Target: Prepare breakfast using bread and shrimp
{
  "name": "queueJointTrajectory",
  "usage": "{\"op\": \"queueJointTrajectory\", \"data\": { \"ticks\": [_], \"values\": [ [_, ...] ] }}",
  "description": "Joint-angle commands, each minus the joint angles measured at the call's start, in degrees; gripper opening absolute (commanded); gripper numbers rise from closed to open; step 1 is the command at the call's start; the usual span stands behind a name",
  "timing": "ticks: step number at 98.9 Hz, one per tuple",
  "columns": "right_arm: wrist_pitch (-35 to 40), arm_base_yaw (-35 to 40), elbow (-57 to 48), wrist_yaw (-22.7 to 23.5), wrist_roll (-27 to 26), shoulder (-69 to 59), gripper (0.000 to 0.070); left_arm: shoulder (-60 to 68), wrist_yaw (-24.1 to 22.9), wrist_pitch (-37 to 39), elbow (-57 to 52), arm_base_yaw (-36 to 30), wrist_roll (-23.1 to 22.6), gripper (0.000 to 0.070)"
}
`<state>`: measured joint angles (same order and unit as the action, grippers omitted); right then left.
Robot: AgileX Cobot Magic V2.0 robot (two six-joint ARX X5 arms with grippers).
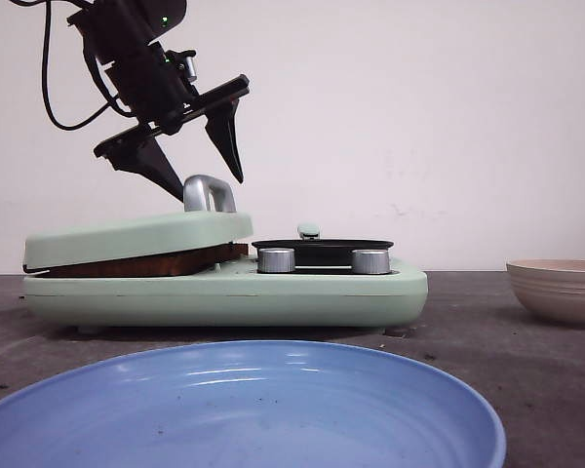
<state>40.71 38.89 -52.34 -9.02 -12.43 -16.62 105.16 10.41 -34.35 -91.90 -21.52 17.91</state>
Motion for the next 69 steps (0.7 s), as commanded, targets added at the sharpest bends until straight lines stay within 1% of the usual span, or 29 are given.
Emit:
{"op": "queueJointTrajectory", "data": {
  "ticks": [1,10,14,21,29,35,42,49,59,64,69],
  "values": [
    [-0.3,0.3,-0.5,-0.3,-0.3,-0.1,0.0007,0.3,0.1,0.4,-2.5,-0.2,-0.5,0.0474],
    [-0.3,0.3,-0.5,-1.9,-0.4,-0.1,0.0007,-1.7,0.1,0.4,-3.2,-0.3,-0.5,0.0463],
    [-0.3,0.3,-0.5,-2.7,-0.5,-0.2,0.0007,-3.0,0.1,0.4,-3.3,-0.3,-0.5,0.0429],
    [-0.5,0.3,-0.5,-5.0,-0.8,-0.7,0.0006,-5.4,0.1,-0.1,-3.3,-0.7,-0.5,0.0311],
    [-0.1,0.3,-0.5,-9.3,-0.7,-1.9,0.0006,-8.5,0.1,-2.0,-3.3,-1.0,-0.9,0.0142],
    [0.3,0.3,-0.5,-13.6,-0.6,-3.2,0.0007,-10.9,0.0,-4.4,-3.3,-1.0,-1.4,0.0005],
    [-0.2,0.3,-0.5,-18.6,-0.6,-5.2,0.0006,-13.8,-0.1,-7.0,-3.3,-1.1,-2.7,0.0],
    [-1.8,0.3,-0.5,-21.1,-0.7,-7.5,0.0007,-16.6,-0.1,-9.2,-3.3,-1.4,-5.2,0.0],
    [-5.4,0.1,-0.5,-20.6,-1.3,-11.1,0.0006,-21.0,-0.1,-11.8,-3.3,-2.1,-8.1,0.0],
    [-7.6,-0.3,-0.5,-19.0,-2.1,-13.2,0.0006,-23.3,-0.1,-12.7,-3.3,-2.6,-9.1,0.0],
    [-9.7,-1.0,-0.5,-16.3,-2.6,-15.5,0.0007,-25.6,-0.1,-13.2,-3.3,-3.1,-9.8,0.0]
  ]
}}
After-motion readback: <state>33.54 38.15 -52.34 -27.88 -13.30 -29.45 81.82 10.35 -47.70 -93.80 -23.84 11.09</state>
